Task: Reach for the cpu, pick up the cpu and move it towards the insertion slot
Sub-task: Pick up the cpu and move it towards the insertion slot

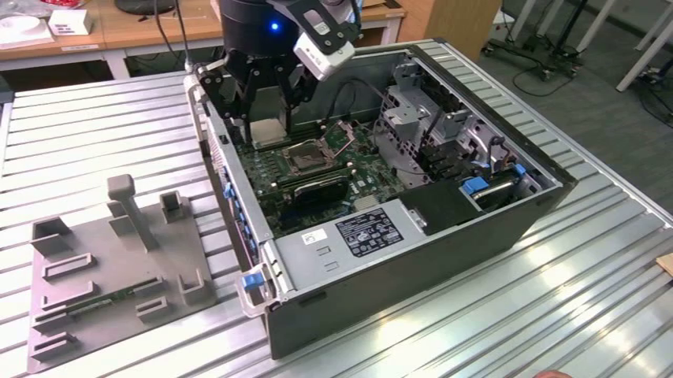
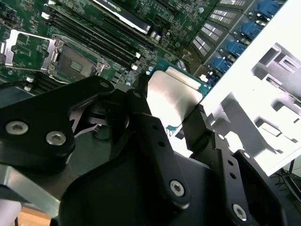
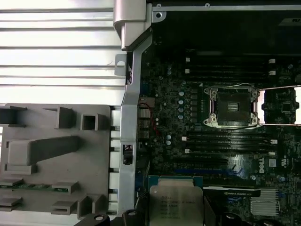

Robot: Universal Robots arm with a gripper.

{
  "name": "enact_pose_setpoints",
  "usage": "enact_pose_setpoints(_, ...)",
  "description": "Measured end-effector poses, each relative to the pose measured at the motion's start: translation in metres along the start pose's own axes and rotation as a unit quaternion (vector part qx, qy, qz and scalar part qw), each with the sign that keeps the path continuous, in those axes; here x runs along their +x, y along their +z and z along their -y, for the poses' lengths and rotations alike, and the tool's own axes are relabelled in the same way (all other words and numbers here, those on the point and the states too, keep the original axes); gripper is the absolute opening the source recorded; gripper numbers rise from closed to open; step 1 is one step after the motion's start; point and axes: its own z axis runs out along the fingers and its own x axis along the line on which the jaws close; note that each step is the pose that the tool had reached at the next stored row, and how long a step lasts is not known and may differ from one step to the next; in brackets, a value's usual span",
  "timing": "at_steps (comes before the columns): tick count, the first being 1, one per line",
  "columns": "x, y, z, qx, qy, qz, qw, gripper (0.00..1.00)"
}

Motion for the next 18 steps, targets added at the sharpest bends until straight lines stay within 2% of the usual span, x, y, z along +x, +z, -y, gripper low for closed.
enact_pose_setpoints(18,-0.0261,0.0003,0.0005,0.0,0.0,0.0,1.0,0.54)
